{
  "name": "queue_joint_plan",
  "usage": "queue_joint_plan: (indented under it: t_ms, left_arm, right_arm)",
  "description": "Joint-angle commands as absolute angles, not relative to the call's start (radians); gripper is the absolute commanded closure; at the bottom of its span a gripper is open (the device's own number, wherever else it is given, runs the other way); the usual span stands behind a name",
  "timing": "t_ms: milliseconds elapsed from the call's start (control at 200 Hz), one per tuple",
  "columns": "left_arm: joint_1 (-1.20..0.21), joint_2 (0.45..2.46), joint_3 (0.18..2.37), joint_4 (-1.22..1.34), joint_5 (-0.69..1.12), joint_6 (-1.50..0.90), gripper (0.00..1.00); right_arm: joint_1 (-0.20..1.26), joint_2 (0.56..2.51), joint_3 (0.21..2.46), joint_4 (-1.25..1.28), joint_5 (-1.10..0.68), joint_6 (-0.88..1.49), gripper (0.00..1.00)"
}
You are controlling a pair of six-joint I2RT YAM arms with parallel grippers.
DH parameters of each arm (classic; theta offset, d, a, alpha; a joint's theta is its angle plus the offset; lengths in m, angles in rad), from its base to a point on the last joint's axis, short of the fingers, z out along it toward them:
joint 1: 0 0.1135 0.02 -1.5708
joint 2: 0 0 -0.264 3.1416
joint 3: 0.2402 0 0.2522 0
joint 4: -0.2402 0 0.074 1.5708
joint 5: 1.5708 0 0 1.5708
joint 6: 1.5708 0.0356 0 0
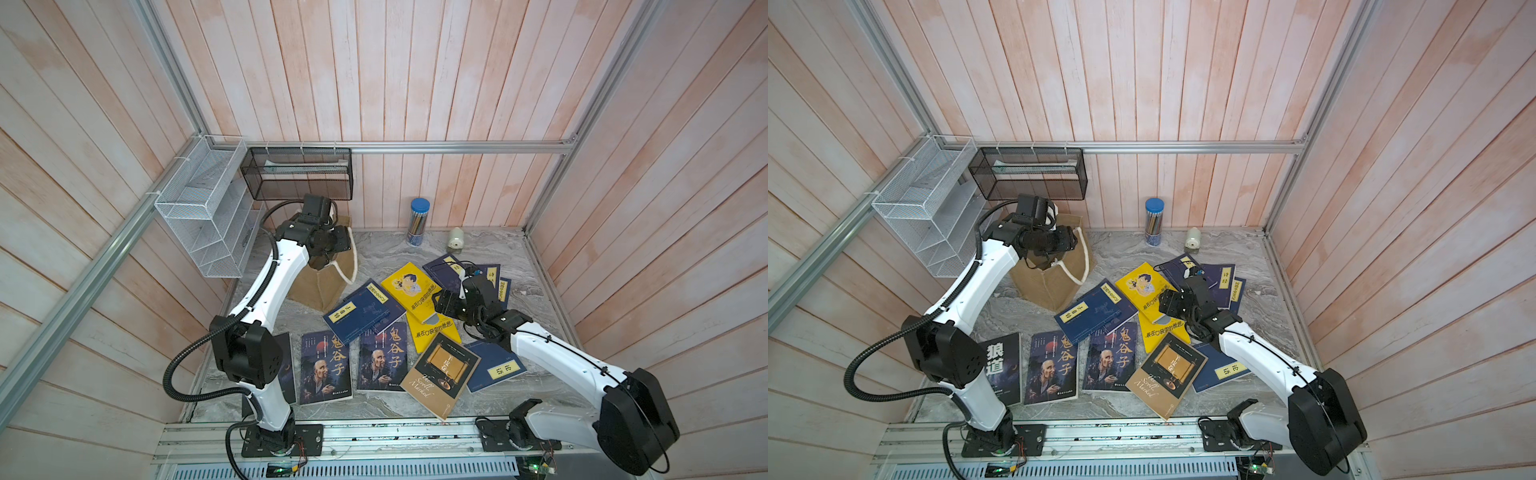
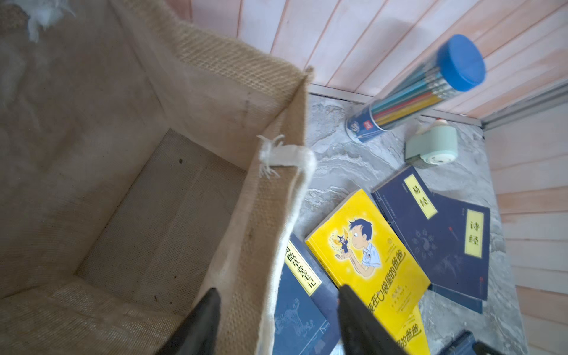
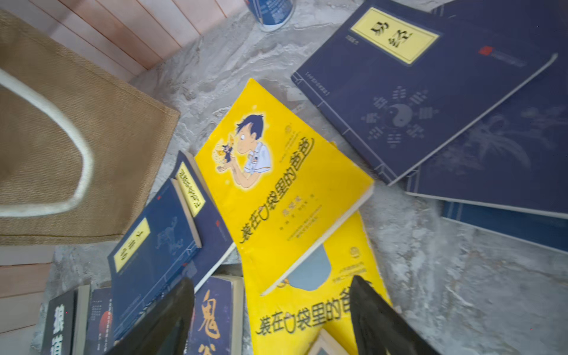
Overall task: Put the books into the canvas bag
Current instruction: Move the canvas bag to the center of the board, then pick up the book from the book.
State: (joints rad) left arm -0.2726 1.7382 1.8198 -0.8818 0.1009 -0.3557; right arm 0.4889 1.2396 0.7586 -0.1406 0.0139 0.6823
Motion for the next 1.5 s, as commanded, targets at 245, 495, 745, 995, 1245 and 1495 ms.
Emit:
queue_joint_plan:
  t_ms: [245, 495, 745, 995, 1245, 1495]
  left_arm:
    - [-0.508, 1.567, 1.579, -0.744, 0.007, -0.373, 0.32]
    - [-0.688, 1.534, 1.259, -0.441, 0.066, -0.623, 0.34]
    - [-0.741, 1.539, 0.95, 0.019, 0.156, -0.956, 0.35]
    - [-0.754, 1.61, 0.867, 0.147, 0.157, -1.098, 0.37]
    - [-0.759, 1.716, 0.875, 0.276, 0.194, -1.172, 0.38]
    - [-0.759, 1.819, 0.891, 0.376, 0.212, -1.255, 0.4]
  right_arm:
    - [0.344, 1.378, 0.881, -0.225, -0.105, 0.448, 0.2]
    - [0.284, 1.599, 1.074, -0.215, -0.156, 0.356, 0.2]
    - [0.272, 1.829, 1.24, -0.205, -0.203, 0.306, 0.2]
    - [0.274, 1.923, 1.221, -0.168, -0.295, 0.316, 0.26]
    - [0.273, 1.908, 1.149, -0.147, -0.313, 0.294, 0.31]
    - [0.278, 1.917, 1.129, -0.168, -0.341, 0.266, 0.52]
